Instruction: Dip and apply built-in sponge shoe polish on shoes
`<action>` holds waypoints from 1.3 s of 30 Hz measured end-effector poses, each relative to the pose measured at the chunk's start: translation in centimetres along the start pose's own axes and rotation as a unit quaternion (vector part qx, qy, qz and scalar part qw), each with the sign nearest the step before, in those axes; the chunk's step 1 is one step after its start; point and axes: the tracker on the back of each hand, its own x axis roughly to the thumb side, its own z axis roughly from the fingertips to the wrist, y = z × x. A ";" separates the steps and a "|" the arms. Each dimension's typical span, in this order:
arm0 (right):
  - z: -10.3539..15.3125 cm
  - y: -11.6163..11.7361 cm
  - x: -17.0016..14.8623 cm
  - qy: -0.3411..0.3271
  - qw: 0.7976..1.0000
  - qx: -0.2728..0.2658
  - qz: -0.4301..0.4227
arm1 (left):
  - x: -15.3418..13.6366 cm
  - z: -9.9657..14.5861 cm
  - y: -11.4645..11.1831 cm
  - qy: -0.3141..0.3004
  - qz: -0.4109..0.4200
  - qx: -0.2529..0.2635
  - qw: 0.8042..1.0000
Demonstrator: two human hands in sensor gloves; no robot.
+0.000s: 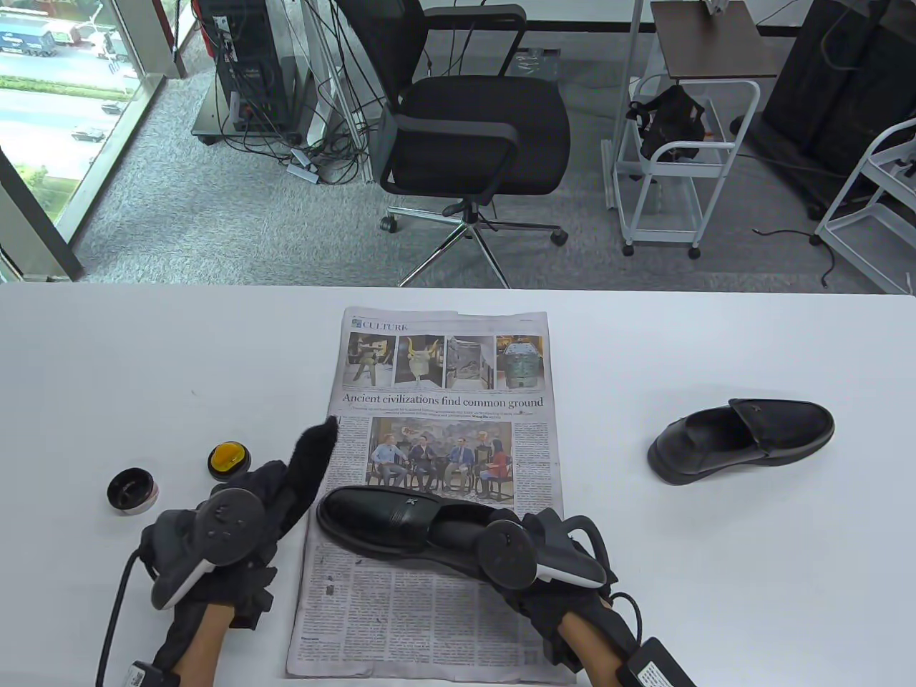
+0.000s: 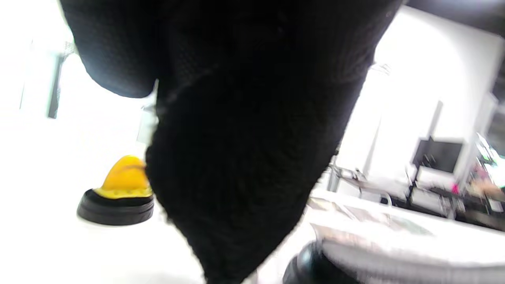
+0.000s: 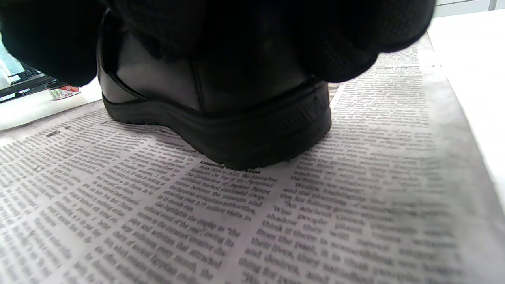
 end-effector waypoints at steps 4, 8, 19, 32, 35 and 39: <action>0.0 0.0 0.0 0.000 1.000 0.001 0.000 | -2.6 -0.5 0.2 0.042 0.120 -0.075 0.989; 0.0 0.0 0.0 0.000 1.000 0.001 0.000 | -4.1 -1.0 -0.6 0.081 0.175 -0.136 0.972; 0.0 0.0 0.0 0.001 1.000 0.003 -0.002 | -6.8 -0.8 -1.7 0.213 -0.039 -0.207 0.954; 0.0 0.0 0.0 0.002 1.000 0.003 -0.005 | -9.5 -0.1 -2.6 0.324 -0.137 -0.254 0.901; 0.0 0.0 0.0 0.002 1.000 0.002 -0.004 | -8.7 -0.2 -1.6 0.302 -0.143 -0.214 0.918; 0.0 0.0 0.0 0.002 1.000 0.001 -0.003 | -5.9 -1.6 -0.3 0.221 -0.174 -0.113 0.953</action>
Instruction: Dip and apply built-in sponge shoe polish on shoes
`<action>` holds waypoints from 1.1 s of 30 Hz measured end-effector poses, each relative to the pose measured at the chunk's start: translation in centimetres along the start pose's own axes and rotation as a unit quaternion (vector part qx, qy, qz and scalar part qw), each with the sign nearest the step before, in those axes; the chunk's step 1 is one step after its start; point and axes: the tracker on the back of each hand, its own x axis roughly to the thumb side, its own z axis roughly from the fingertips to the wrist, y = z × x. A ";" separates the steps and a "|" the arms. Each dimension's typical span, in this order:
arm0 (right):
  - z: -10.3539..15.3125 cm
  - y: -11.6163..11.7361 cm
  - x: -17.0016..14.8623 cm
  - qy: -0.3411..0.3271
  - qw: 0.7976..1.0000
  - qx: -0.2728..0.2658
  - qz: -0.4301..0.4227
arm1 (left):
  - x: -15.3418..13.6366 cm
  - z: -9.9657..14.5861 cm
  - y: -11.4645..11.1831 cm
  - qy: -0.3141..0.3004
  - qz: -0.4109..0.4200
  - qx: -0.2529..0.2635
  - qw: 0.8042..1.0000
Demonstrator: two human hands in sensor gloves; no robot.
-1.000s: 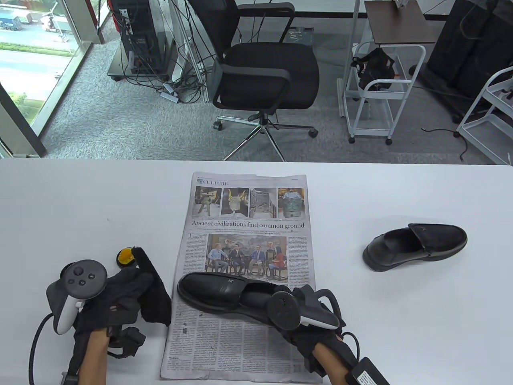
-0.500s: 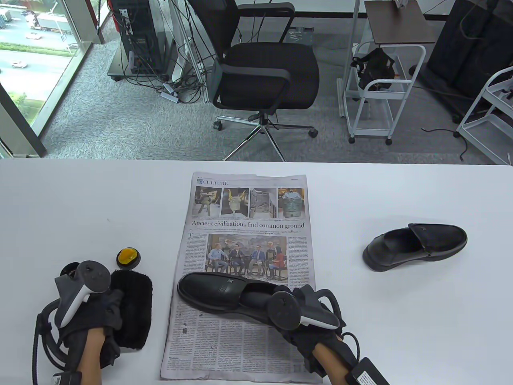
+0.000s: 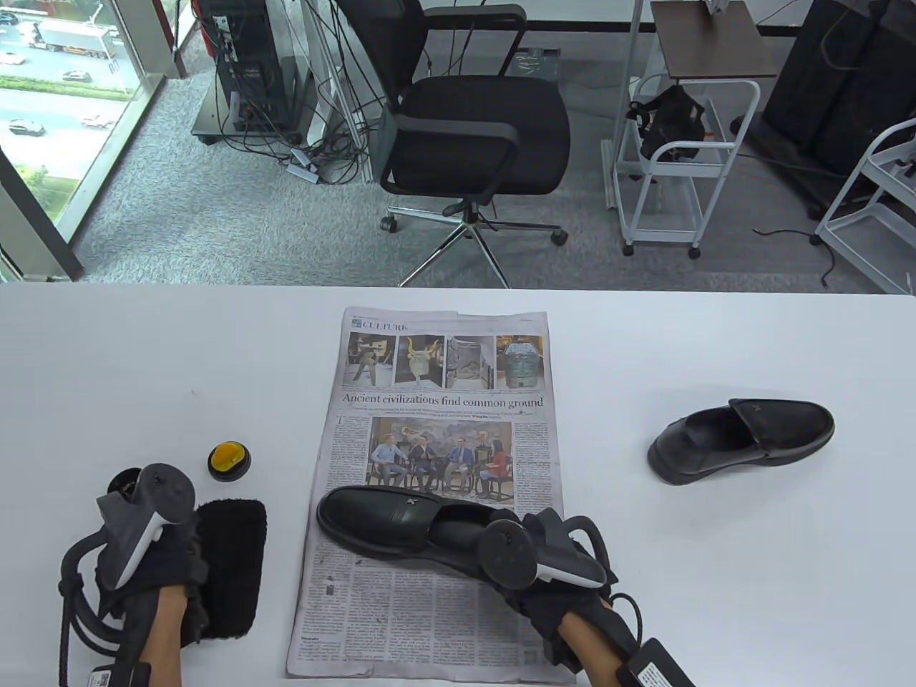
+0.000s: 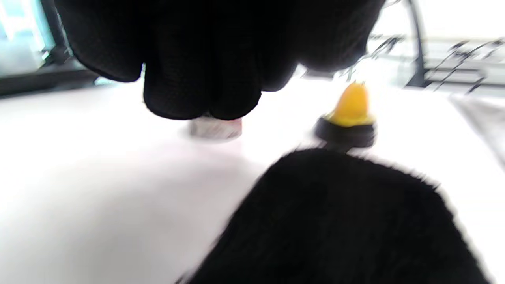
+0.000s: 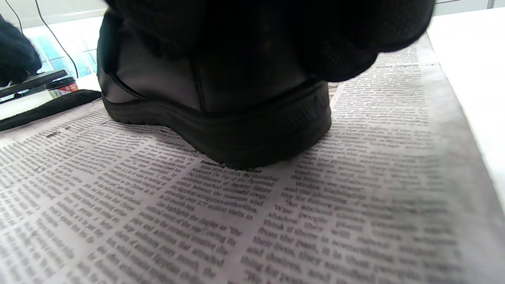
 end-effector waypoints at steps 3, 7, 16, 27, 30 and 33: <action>0.0 0.0 0.0 0.000 1.000 0.000 0.000 | 2.1 -0.6 0.9 -0.049 -0.009 0.029 0.998; 0.0 0.0 0.0 0.000 1.000 0.000 0.000 | 4.6 -2.3 2.2 -0.076 -0.018 0.063 0.995; 0.0 0.0 0.0 0.000 1.000 -0.001 0.000 | 6.2 -7.3 0.3 -0.070 -0.077 0.008 0.995; 0.0 0.0 0.0 -0.001 1.000 -0.002 0.000 | 6.4 -9.8 -2.8 -0.066 -0.129 -0.018 0.989; 0.0 0.0 0.0 -0.001 1.000 -0.002 0.000 | 6.4 -9.3 -2.5 -0.081 -0.129 -0.011 0.988; 0.0 0.0 0.0 -0.001 1.000 -0.002 0.001 | 5.7 -7.9 -1.3 -0.085 -0.108 0.013 0.990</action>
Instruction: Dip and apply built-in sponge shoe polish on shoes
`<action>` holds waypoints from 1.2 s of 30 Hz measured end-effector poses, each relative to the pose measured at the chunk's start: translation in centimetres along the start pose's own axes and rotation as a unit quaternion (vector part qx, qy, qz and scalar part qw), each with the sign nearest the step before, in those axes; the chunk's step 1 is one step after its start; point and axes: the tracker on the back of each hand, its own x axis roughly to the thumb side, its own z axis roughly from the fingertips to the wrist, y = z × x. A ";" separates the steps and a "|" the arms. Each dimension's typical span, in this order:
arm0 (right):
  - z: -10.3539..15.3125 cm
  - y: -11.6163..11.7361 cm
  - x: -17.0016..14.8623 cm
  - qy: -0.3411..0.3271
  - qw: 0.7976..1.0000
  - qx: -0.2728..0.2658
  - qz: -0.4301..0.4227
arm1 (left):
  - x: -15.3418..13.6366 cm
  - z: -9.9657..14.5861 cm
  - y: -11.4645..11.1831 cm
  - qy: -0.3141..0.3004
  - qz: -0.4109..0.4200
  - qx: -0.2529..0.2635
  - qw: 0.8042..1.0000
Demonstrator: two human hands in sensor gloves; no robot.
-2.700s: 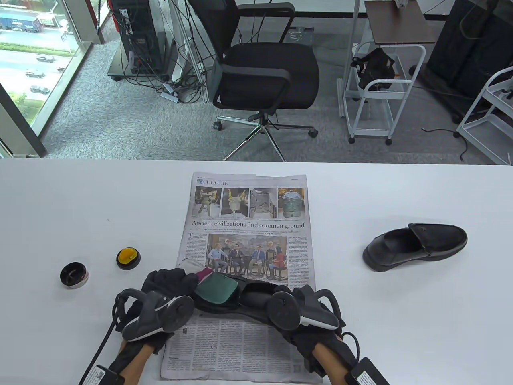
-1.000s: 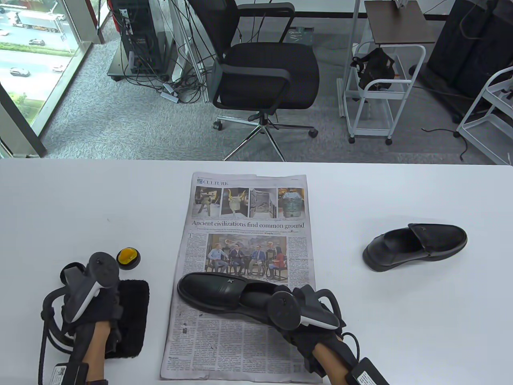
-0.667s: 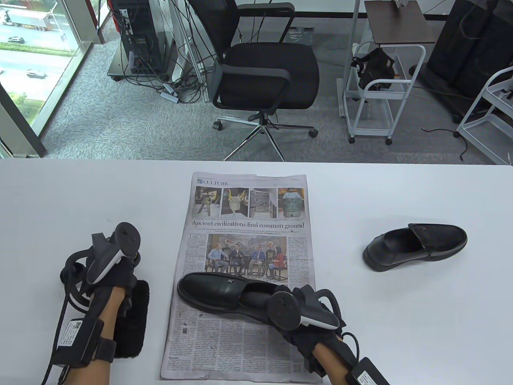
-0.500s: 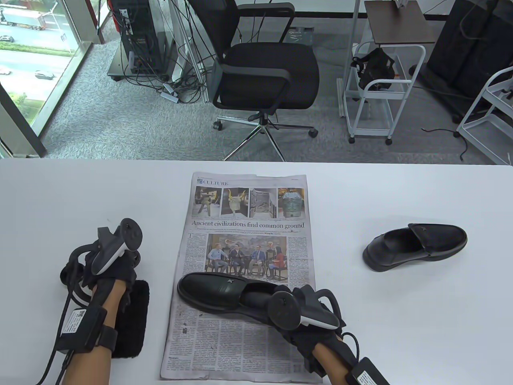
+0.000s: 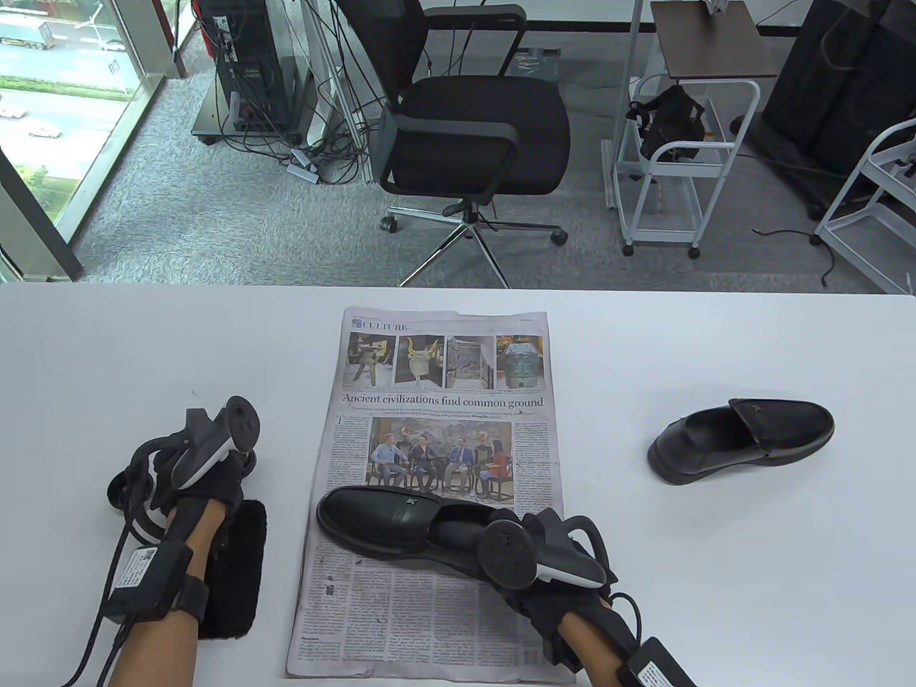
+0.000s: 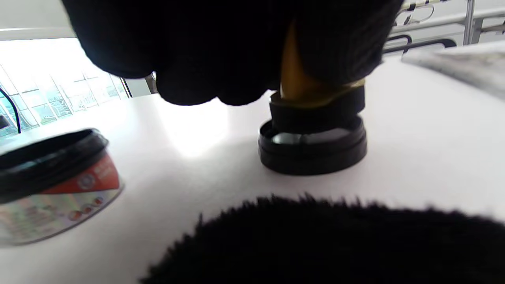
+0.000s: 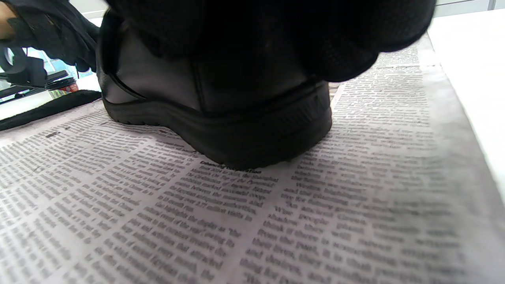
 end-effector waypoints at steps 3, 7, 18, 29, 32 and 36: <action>0.0 0.0 0.0 0.000 1.000 0.000 0.001 | -1.7 1.7 1.2 0.012 0.013 0.028 0.999; 0.0 0.0 0.0 -0.001 1.000 0.001 0.002 | -4.7 3.1 1.4 0.039 0.043 0.046 0.997; 0.0 0.0 0.0 -0.002 1.000 0.001 0.003 | -10.9 4.4 0.4 0.124 0.069 0.051 0.989; 0.0 0.0 0.0 0.000 1.000 0.000 0.001 | -11.7 2.7 -1.5 0.119 0.028 0.048 0.991; 0.0 0.0 0.1 -0.001 1.000 0.000 0.001 | -11.4 2.3 -2.0 0.123 0.008 0.025 0.992; 0.0 0.0 0.0 0.000 1.000 0.000 0.002 | -11.5 2.2 -2.7 0.126 0.006 0.000 0.992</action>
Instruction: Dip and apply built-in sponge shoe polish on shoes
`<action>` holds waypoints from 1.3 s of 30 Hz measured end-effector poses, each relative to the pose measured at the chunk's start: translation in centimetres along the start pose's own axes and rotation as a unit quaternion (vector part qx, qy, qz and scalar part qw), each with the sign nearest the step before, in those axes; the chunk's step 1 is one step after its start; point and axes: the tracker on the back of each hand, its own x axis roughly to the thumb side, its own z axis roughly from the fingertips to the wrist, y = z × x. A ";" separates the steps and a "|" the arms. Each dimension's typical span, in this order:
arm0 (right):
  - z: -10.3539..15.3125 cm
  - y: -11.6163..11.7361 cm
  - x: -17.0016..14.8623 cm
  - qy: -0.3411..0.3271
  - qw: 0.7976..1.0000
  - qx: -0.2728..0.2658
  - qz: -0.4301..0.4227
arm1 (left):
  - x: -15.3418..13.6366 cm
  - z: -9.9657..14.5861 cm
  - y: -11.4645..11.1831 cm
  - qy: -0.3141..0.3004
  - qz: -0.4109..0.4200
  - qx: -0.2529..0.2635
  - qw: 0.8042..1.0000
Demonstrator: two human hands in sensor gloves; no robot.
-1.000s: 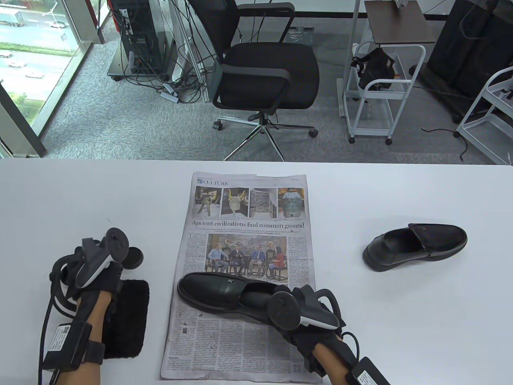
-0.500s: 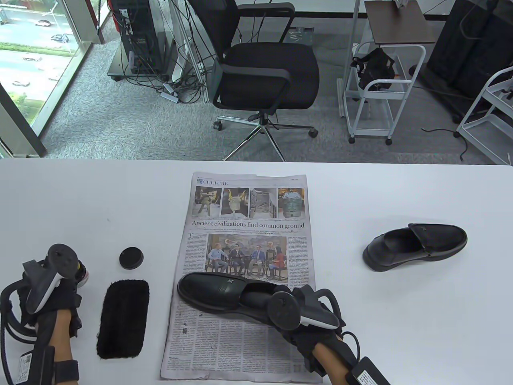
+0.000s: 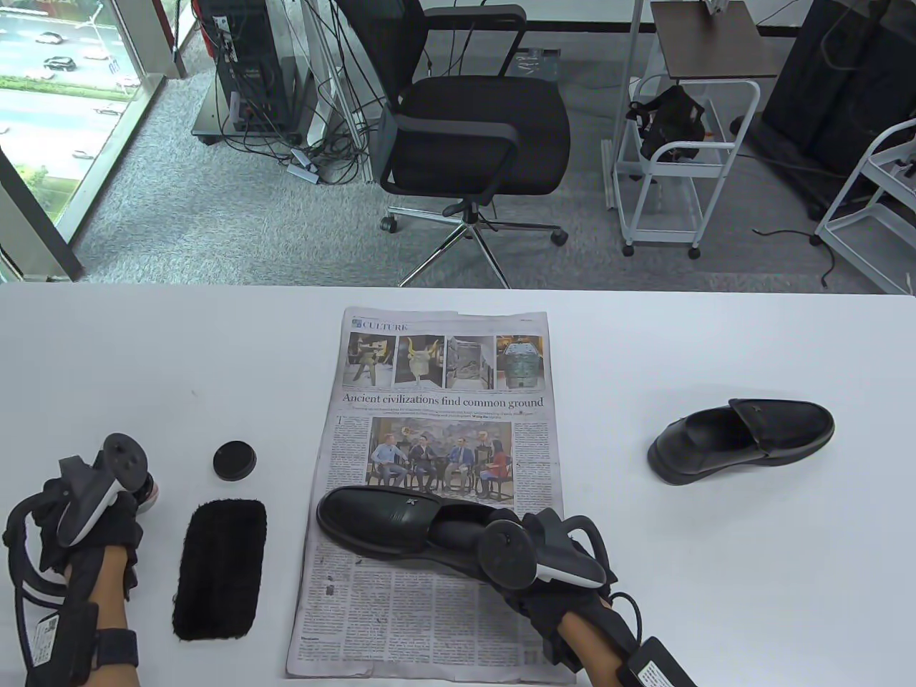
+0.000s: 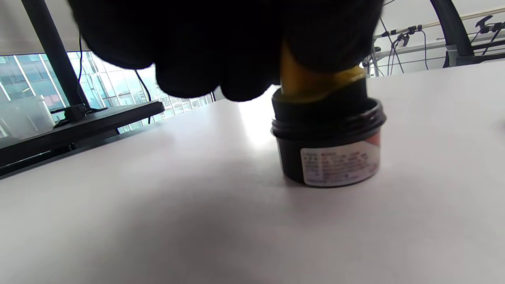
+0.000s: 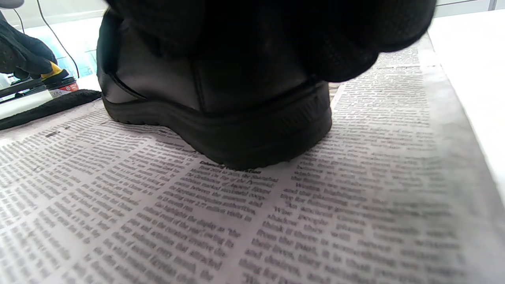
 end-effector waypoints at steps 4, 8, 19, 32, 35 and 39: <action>0.0 0.0 0.0 0.000 1.000 0.000 0.000 | 0.3 -0.1 -0.5 -0.003 -0.007 -0.008 1.000; 0.0 0.0 0.0 0.000 1.000 0.000 0.000 | 0.8 -0.1 -1.0 -0.011 -0.025 -0.017 0.999; 0.0 0.0 0.0 0.000 1.000 0.000 0.000 | 0.5 0.7 0.9 -0.003 -0.017 0.016 1.000; 0.0 0.0 0.0 0.000 1.000 -0.001 0.001 | 0.5 0.0 -0.8 0.011 -0.018 -0.035 0.999; 0.0 0.0 0.0 0.000 1.000 0.000 0.002 | 0.6 0.3 0.0 0.010 -0.033 -0.010 0.999; 0.0 0.0 0.0 0.001 1.000 0.000 0.002 | 1.1 1.6 2.6 0.009 -0.027 0.053 0.998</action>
